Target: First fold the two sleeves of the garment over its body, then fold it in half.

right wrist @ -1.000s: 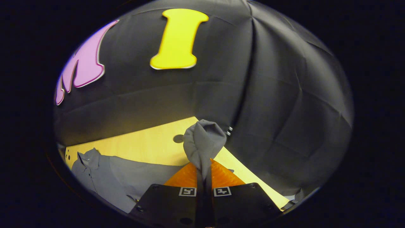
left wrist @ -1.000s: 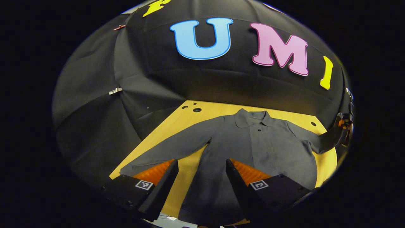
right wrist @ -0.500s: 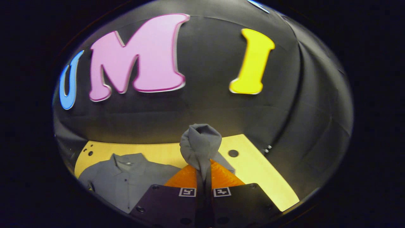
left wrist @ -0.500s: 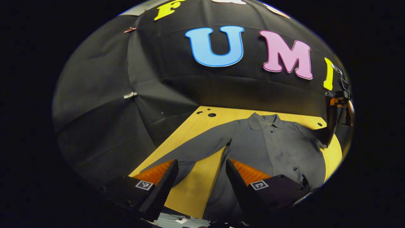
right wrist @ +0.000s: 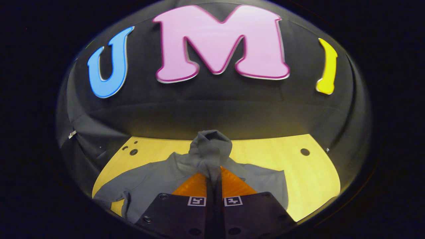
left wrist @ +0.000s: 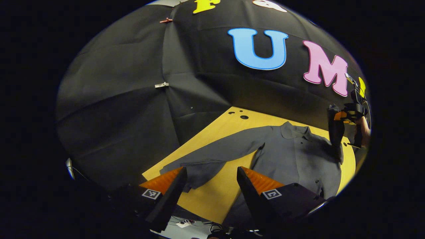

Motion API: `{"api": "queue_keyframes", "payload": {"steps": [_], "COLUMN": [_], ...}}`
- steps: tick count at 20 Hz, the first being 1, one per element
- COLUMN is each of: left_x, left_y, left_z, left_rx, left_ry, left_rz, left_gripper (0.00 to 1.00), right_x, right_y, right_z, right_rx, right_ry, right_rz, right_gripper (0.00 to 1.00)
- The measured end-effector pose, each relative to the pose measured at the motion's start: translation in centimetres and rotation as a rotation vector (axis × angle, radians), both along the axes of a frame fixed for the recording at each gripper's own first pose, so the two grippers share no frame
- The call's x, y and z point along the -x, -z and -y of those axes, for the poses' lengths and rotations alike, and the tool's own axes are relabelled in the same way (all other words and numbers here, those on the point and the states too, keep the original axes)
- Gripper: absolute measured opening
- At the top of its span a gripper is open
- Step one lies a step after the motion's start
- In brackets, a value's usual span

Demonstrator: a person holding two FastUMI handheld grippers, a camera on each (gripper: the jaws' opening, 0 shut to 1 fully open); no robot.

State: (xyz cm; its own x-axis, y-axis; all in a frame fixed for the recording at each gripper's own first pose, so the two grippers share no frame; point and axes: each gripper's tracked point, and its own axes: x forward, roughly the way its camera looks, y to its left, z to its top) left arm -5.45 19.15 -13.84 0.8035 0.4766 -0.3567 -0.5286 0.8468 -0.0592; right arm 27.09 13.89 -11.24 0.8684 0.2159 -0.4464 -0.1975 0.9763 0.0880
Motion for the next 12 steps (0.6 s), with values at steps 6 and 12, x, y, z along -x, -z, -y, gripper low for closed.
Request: {"api": "queue_keyframes", "payload": {"steps": [6,12], "left_x": [1.8,3.3], "left_y": [0.9,3.2], "left_z": [0.0,-0.7], "left_rx": [0.040,0.100], "left_ry": [-0.026,-0.057], "left_rz": [0.003,-0.023], "left_gripper": [0.96,0.96], "right_x": [1.7,3.3], "right_y": [4.0,7.7], "right_z": [-9.4,-16.4], "right_rx": [-0.020,0.009], "right_ry": [-0.103,-0.197], "right_rz": [-0.072,-0.119], "right_gripper": [0.05,0.05]}}
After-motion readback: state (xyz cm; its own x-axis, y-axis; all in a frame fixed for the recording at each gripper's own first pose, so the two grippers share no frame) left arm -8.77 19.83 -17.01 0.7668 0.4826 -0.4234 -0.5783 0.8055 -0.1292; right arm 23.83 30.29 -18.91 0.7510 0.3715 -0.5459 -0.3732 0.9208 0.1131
